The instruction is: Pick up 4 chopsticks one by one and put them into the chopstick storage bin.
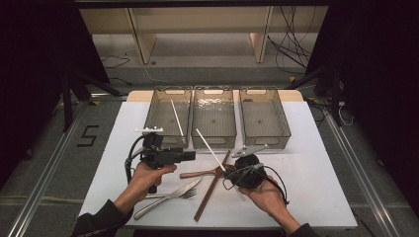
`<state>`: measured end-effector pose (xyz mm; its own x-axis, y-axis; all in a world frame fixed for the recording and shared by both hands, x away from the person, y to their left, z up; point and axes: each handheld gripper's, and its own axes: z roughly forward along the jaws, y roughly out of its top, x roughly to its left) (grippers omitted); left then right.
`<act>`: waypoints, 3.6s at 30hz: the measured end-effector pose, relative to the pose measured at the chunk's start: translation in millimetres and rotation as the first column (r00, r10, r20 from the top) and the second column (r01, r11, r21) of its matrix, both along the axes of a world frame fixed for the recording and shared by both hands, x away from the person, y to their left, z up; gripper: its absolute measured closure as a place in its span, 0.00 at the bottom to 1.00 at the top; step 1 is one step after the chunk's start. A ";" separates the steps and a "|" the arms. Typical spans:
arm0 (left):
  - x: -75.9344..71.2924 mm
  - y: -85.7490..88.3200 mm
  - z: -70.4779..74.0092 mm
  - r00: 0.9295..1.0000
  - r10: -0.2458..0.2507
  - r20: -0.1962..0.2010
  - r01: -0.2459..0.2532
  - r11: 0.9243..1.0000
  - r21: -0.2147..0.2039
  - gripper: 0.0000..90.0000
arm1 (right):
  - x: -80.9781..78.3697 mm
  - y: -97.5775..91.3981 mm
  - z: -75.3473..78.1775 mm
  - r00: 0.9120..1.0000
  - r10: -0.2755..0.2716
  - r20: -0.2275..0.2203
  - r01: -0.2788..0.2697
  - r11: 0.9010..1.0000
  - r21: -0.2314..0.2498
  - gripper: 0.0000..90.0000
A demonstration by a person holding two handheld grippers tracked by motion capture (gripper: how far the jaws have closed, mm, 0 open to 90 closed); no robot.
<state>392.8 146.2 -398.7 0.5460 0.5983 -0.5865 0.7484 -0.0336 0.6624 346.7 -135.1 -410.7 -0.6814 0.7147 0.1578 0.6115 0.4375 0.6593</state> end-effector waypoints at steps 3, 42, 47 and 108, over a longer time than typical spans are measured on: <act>5.1 -11.2 -1.7 1.000 -0.007 -0.026 0.006 1.000 -0.025 0.26 | 0.2 5.1 2.3 1.000 0.003 0.016 -0.004 1.000 0.012 0.94; 8.9 -28.7 -13.7 0.991 -0.079 -0.106 0.063 0.987 -0.146 0.81 | -1.3 35.0 9.8 0.995 0.037 0.094 -0.045 0.995 0.086 0.94; 9.3 -27.0 -14.4 0.990 -0.087 -0.111 0.067 0.983 -0.170 0.88 | -1.7 34.3 10.3 0.994 0.040 0.102 -0.050 0.994 0.096 0.94; 129.9 90.9 65.4 0.978 0.188 -0.090 -0.195 0.978 -0.076 0.93 | -16.2 -20.2 8.5 0.997 0.067 0.039 -0.072 0.986 0.149 0.33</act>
